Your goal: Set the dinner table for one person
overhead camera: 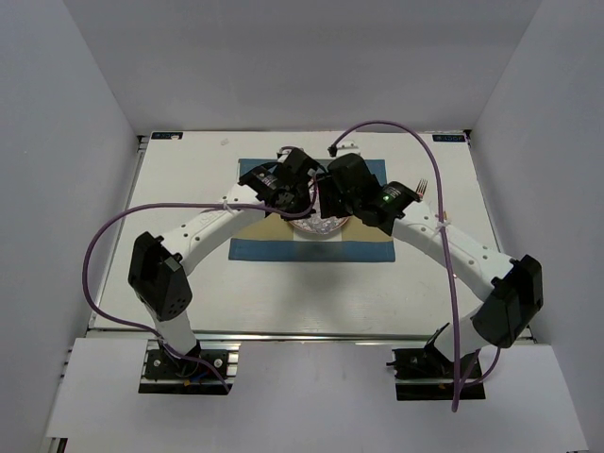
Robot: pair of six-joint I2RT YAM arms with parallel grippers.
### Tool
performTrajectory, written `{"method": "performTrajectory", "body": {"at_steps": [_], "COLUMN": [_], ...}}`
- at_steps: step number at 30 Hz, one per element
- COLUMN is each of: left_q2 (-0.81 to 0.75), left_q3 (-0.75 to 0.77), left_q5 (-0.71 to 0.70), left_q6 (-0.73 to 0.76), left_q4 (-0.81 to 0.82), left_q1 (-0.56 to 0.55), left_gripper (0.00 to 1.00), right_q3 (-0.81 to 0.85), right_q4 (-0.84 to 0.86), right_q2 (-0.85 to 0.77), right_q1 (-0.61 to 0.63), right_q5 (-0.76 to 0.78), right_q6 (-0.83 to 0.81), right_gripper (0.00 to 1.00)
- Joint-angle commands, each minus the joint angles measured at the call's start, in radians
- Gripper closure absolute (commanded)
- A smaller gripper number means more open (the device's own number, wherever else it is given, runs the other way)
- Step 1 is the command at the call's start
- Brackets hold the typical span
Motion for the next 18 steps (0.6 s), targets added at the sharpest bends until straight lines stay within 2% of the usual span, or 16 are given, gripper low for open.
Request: {"method": "performTrajectory", "body": {"at_steps": [1, 2, 4, 5, 7, 8, 9, 12, 13, 14, 15, 18], "left_q2": [-0.041, -0.044, -0.050, -0.050, -0.049, -0.050, -0.050, -0.070, -0.090, -0.101, -0.113, -0.168], "left_q3": [0.057, 0.055, 0.063, 0.070, 0.081, 0.087, 0.089, 0.078, 0.072, 0.057, 0.051, 0.019], "left_q5": [-0.009, -0.011, -0.025, -0.029, -0.046, -0.052, -0.069, -0.112, -0.129, -0.143, -0.164, -0.215], "left_q6": [-0.009, -0.013, -0.018, -0.018, -0.021, -0.021, -0.026, -0.035, -0.047, -0.053, -0.064, -0.090], "left_q4": [0.020, 0.023, 0.018, 0.010, -0.003, -0.011, -0.014, -0.016, -0.013, -0.011, -0.011, -0.058], "left_q1": [-0.032, -0.033, -0.042, -0.042, -0.042, -0.042, -0.042, -0.042, -0.042, -0.042, -0.042, -0.019], "left_gripper": [1.00, 1.00, 1.00, 1.00, 1.00, 0.99, 0.87, 0.68, 0.53, 0.43, 0.02, 0.02], "right_q3": [-0.010, -0.011, -0.013, -0.016, -0.019, -0.017, -0.014, 0.003, 0.010, 0.016, 0.026, 0.078], "right_q4": [0.062, 0.060, 0.059, 0.059, 0.066, 0.071, 0.065, 0.062, 0.062, 0.057, 0.049, 0.026], "right_q2": [0.020, 0.026, 0.034, 0.032, 0.023, 0.023, 0.022, 0.029, 0.035, 0.040, 0.055, 0.127], "right_q1": [0.001, 0.000, 0.001, 0.003, 0.003, 0.004, 0.006, 0.003, 0.000, -0.003, -0.006, -0.077], "right_q5": [0.011, 0.008, 0.011, 0.012, 0.012, 0.011, 0.012, 0.017, 0.025, 0.032, 0.040, 0.023], "right_q6": [0.005, 0.007, 0.014, 0.020, 0.025, 0.025, 0.028, 0.031, 0.031, 0.031, 0.034, 0.034], "right_gripper": [0.37, 0.39, 0.53, 0.67, 0.85, 1.00, 1.00, 1.00, 1.00, 1.00, 1.00, 1.00]}}
